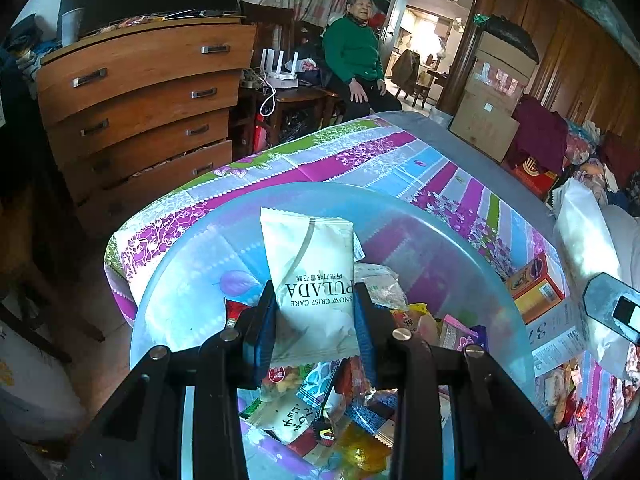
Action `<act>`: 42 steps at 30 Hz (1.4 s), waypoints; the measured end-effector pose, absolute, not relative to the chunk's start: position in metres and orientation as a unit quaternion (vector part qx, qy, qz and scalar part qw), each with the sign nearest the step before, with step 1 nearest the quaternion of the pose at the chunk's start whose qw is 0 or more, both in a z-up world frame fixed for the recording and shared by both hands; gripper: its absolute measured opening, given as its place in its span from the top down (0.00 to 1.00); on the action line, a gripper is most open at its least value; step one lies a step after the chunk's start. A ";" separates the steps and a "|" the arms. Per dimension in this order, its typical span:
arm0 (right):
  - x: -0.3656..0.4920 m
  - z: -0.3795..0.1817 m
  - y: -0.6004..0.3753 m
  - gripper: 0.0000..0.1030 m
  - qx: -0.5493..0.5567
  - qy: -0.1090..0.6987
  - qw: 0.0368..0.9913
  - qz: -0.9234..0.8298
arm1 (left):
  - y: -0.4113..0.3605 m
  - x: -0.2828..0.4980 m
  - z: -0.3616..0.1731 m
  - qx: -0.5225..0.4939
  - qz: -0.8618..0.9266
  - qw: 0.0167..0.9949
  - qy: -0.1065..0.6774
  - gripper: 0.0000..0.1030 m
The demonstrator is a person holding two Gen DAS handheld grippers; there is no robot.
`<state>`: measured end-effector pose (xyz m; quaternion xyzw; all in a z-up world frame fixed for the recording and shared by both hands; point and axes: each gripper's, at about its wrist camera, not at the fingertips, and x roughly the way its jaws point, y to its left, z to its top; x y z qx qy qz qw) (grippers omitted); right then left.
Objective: Organize snacks
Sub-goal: 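Carry both packets over the clear tub and hold them there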
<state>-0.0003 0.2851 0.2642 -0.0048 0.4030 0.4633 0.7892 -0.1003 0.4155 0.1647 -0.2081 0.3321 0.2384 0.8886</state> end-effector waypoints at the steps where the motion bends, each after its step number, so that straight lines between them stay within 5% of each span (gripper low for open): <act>1: 0.000 0.265 0.286 0.22 -0.005 0.403 0.789 0.463 | 0.415 -0.100 0.165 -0.209 0.239 0.888 0.332 0.65; 42: 0.001 0.254 0.290 0.22 -0.009 0.407 0.786 0.465 | 0.422 -0.098 0.164 -0.207 0.244 0.884 0.341 0.65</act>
